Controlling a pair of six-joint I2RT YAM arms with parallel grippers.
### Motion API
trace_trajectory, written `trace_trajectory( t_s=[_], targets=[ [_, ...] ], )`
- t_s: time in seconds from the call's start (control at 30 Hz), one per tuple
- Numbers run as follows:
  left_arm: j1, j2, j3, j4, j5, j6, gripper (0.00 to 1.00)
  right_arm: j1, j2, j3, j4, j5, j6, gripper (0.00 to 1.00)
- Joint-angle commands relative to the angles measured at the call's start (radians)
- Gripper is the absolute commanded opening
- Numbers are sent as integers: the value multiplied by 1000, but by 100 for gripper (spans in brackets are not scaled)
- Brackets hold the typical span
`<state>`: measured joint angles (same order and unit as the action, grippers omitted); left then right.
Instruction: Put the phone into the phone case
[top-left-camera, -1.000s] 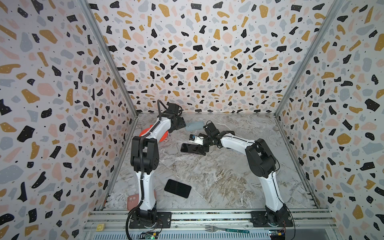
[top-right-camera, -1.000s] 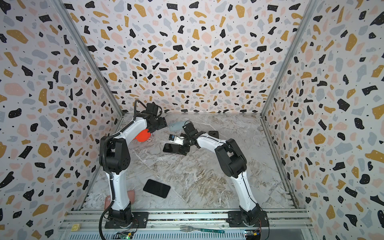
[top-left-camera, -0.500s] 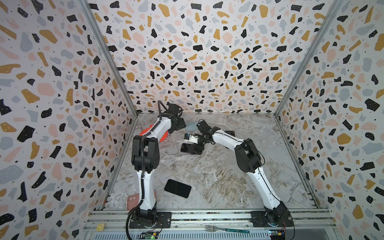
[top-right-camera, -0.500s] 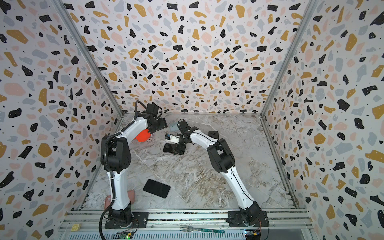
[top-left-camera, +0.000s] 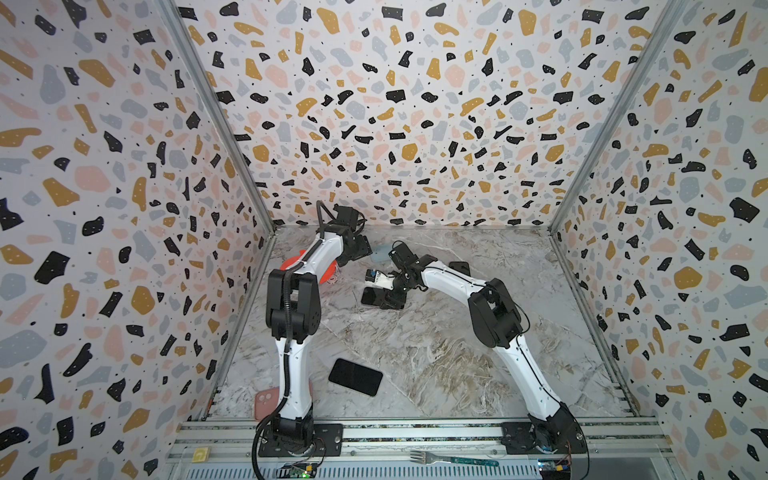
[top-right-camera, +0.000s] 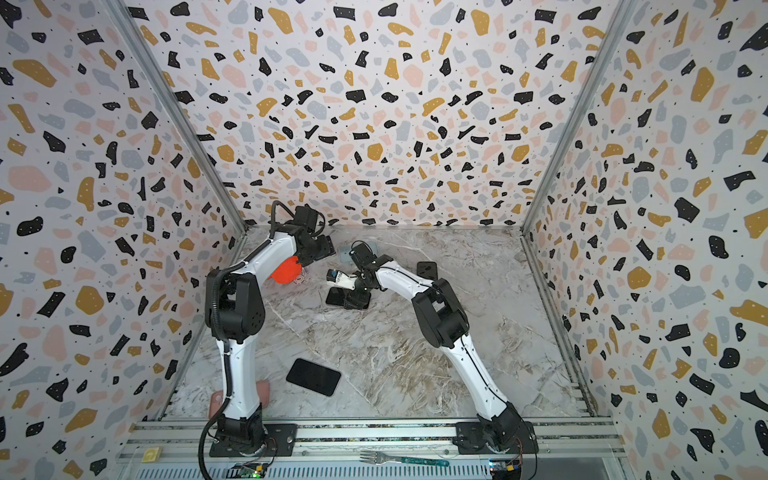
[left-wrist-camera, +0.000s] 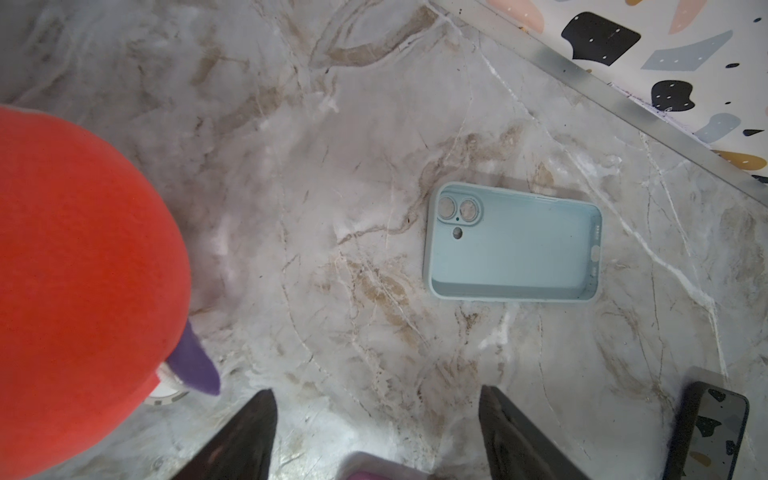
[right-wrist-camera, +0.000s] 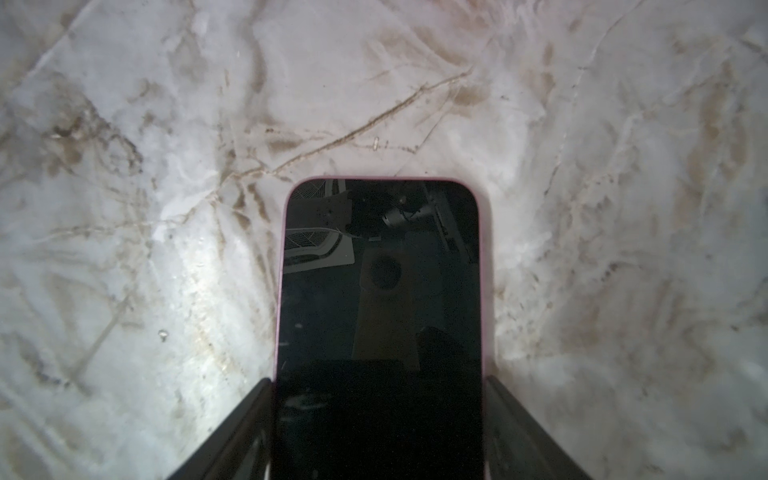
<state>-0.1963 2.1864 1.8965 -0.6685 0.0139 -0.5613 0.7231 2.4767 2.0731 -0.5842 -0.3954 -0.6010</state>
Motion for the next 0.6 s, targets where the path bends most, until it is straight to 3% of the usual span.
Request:
trace_trajectory(
  t_s=[0.0,0.17,0.37,0.57],
  targets=[
    [6,7,27,-27,0,12,78,17,2,-62,-119,117,59,66],
    [5,7,16,-27,-12,17,75,32,-71,-146,-97,163,156,63],
    [-3,17,-3,-19,-18,30,71,39,-269,-435,55,157,316,62],
    [-21,90,82,-17,-40,23,66,42,-444,-675,176,181,458,61]
  ],
)
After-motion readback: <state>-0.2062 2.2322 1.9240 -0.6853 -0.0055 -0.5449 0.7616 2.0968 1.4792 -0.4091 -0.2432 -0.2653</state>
